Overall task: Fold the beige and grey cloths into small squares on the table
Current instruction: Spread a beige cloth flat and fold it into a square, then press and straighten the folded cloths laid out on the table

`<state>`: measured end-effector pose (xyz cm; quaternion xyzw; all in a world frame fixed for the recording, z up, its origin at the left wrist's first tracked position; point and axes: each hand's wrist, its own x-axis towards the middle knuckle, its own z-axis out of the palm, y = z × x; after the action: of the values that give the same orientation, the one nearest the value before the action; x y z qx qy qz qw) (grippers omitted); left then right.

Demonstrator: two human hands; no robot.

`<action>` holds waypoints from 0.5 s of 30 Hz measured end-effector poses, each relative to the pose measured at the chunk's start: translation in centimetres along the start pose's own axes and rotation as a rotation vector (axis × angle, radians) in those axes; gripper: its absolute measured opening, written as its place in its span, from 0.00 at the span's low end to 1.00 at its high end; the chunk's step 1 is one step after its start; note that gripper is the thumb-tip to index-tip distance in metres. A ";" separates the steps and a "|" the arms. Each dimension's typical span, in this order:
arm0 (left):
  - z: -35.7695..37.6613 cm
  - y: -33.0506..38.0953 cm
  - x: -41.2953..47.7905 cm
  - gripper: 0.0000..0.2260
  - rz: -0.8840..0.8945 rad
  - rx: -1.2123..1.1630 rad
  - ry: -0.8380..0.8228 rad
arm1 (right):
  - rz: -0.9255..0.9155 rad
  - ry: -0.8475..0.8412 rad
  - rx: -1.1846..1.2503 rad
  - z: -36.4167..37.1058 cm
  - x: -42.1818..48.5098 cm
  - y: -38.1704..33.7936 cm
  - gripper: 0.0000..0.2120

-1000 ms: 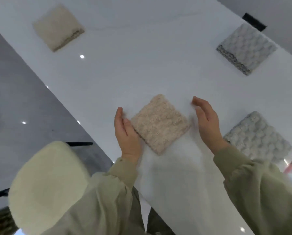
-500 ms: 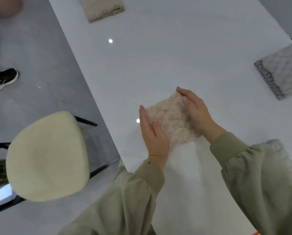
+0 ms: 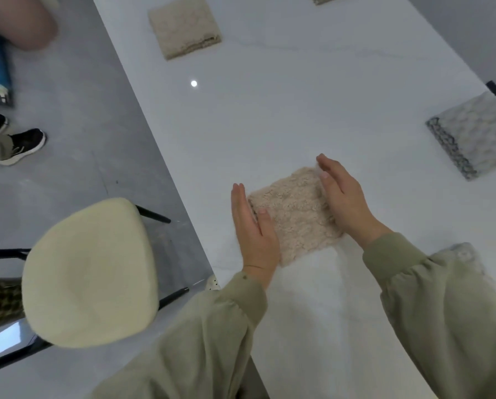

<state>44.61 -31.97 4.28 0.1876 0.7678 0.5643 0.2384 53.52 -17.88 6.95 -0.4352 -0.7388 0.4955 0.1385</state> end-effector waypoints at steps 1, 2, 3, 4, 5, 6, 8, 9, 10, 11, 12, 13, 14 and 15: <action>-0.7 0.1 0.6 0.25 0.070 0.109 -0.034 | -0.015 0.003 -0.072 -0.3 -0.2 -0.3 0.21; -1.4 0.3 1.4 0.26 0.150 0.236 -0.088 | -0.040 0.007 -0.162 -0.5 -0.3 -0.6 0.22; -2.1 0.5 2.1 0.27 0.231 0.368 -0.151 | -0.075 0.014 -0.261 -0.6 -0.4 -1.0 0.22; -2.8 0.8 3.0 0.28 0.305 0.499 -0.216 | -0.114 0.024 -0.358 -0.6 -0.4 -1.4 0.23; -3.4 1.1 3.9 0.29 0.377 0.626 -0.272 | -0.148 0.035 -0.453 -0.5 -0.5 -1.8 0.23; -4.0 1.4 4.8 0.29 0.452 0.745 -0.312 | -0.169 0.046 -0.549 -0.4 -0.5 -2.2 0.24; -5.2 2.0 6.8 0.29 0.596 0.935 -0.363 | -0.181 0.071 -0.720 0.1 -0.5 -3.2 0.27; -5.8 2.3 7.9 0.29 0.654 1.008 -0.390 | -0.174 0.082 -0.772 0.4 -0.5 -3.7 0.30; -6.2 2.6 8.9 0.29 0.705 1.075 -0.417 | -0.160 0.092 -0.803 0.9 -0.3 -4.3 0.32; -6.6 3.0 10.1 0.29 0.752 1.135 -0.440 | -0.141 0.101 -0.819 1.3 -0.1 -4.8 0.34; -6.9 3.3 11.4 0.29 0.794 1.185 -0.456 | -0.121 0.110 -0.826 1.9 0.3 -5.3 0.35; -7.2 3.8 12.8 0.30 0.828 1.222 -0.472 | -0.101 0.124 -0.827 2.6 0.9 -5.8 0.36; -7.4 4.3 14.3 0.30 0.854 1.247 -0.490 | -0.078 0.144 -0.828 3.4 1.6 -6.4 0.36; -7.7 4.8 15.9 0.30 0.870 1.266 -0.511 | -0.052 0.167 -0.833 4.2 2.4 -7.0 0.35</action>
<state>27.32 -27.66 8.36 0.6921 0.7217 0.0046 0.0142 45.94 -19.47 10.40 -0.4737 -0.8729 0.1142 0.0228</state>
